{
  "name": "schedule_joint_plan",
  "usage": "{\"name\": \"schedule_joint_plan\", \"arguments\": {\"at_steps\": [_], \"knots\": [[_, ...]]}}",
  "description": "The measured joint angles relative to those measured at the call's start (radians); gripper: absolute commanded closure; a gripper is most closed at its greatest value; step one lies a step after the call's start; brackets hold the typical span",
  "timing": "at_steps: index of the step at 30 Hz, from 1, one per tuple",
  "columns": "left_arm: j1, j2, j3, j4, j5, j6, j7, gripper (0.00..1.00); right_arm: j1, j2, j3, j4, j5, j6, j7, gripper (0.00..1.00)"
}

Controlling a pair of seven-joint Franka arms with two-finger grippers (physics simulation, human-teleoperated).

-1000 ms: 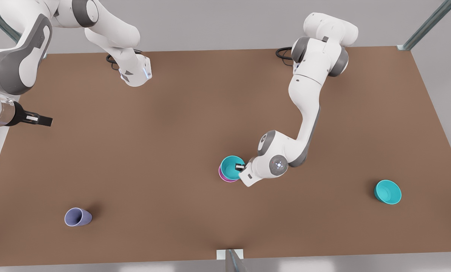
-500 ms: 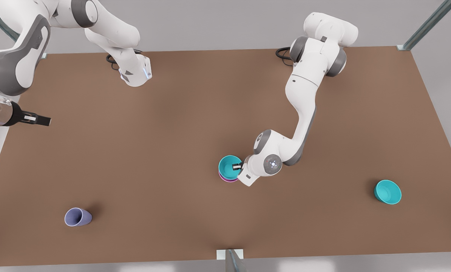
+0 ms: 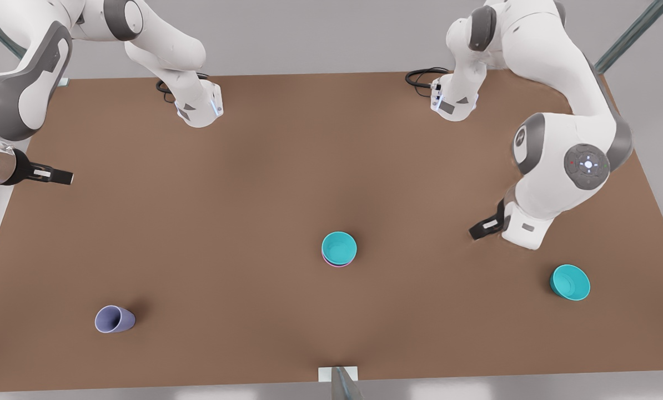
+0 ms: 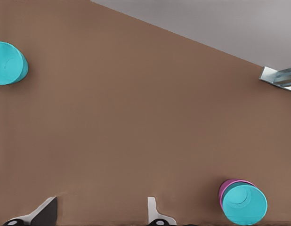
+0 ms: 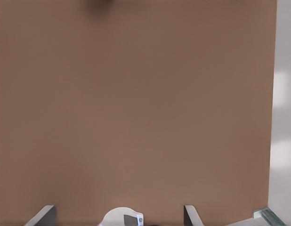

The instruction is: Stack the blue bowl on the pink bowl

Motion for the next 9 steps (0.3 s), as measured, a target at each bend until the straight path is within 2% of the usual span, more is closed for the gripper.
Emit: {"name": "schedule_joint_plan", "arguments": {"at_steps": [2,3,5,9], "knots": [[0.178,-0.151,-0.233,-0.086,0.078,-0.060,0.046,0.00,0.000,0.000,0.000,0.000,0.000,0.000,-0.001,0.00],[0.229,-0.196,-0.284,-0.102,0.104,-0.085,0.067,0.00,0.000,0.000,0.000,0.000,0.002,0.000,-0.002,0.00],[0.267,-0.230,-0.324,-0.112,0.140,-0.127,0.106,0.00,0.002,0.000,0.001,0.002,0.007,0.001,-0.013,0.00],[0.273,-0.239,-0.338,-0.114,0.171,-0.179,0.172,0.00,0.002,-0.001,0.002,0.020,0.009,0.008,-0.043,0.00]]}}
